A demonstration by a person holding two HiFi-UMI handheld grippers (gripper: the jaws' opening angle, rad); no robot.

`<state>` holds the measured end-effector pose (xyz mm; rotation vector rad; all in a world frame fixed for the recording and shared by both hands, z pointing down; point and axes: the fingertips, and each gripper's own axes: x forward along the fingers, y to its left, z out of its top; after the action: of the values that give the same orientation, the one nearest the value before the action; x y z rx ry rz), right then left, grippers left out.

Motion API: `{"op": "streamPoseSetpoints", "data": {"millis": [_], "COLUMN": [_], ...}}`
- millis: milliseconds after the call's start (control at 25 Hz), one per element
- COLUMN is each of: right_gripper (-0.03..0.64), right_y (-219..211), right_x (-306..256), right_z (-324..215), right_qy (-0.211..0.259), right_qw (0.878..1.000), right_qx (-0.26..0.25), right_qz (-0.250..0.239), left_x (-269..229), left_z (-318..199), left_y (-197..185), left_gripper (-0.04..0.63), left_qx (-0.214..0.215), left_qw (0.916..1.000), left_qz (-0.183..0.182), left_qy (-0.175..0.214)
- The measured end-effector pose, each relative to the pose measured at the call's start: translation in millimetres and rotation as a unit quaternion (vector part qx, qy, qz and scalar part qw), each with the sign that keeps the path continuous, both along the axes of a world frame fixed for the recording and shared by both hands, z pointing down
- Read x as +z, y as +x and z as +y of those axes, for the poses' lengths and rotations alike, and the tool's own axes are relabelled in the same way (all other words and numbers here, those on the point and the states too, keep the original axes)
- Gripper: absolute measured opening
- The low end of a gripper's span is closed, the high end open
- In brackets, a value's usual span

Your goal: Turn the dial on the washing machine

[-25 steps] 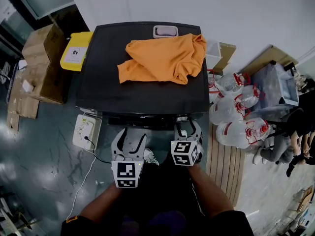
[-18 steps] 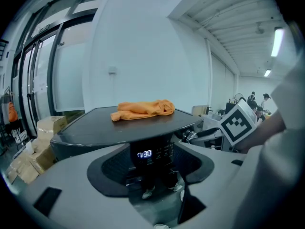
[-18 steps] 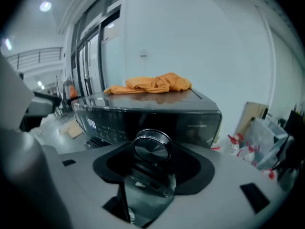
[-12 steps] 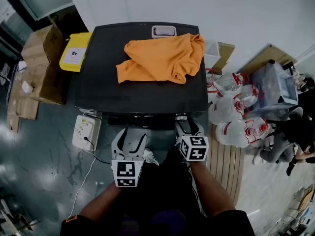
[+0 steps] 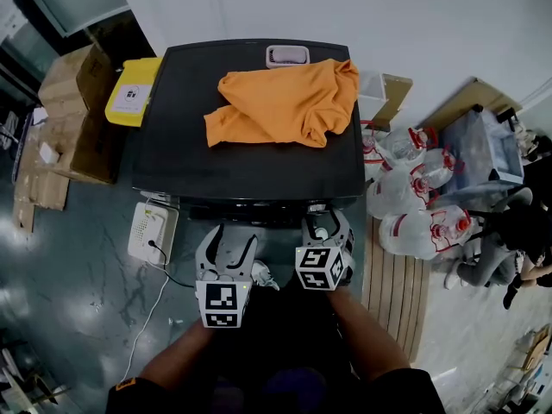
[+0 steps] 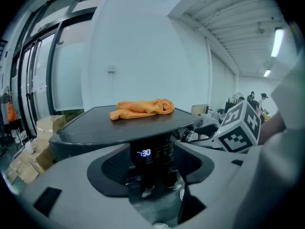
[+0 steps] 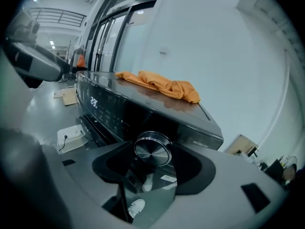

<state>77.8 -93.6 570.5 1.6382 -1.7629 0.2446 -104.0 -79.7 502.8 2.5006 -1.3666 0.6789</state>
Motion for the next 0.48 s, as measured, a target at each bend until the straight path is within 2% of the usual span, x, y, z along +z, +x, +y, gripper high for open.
{"op": "streamPoseSetpoints", "data": {"millis": [160, 320, 480], "right_gripper": [0.258, 0.256, 0.256], "right_y": [3, 7, 12], "right_x": [0, 0, 4], "right_z": [-2, -1, 0], "right_qy": [0.0, 0.005, 0.008], "right_qw": [0.999, 0.994, 0.982], "right_qx": [0.016, 0.037, 0.058], "right_qz": [-0.033, -0.102, -0.178], "left_x": [1, 2, 4], "left_z": [-2, -2, -3], "left_y": [-3, -4, -4], "left_gripper": [0.287, 0.285, 0.286], "left_qx": [-0.004, -0.004, -0.004], "left_qw": [1.0, 1.0, 1.0], "left_qz": [0.0, 0.003, 0.007], "left_qy": [-0.001, -0.002, -0.005]}}
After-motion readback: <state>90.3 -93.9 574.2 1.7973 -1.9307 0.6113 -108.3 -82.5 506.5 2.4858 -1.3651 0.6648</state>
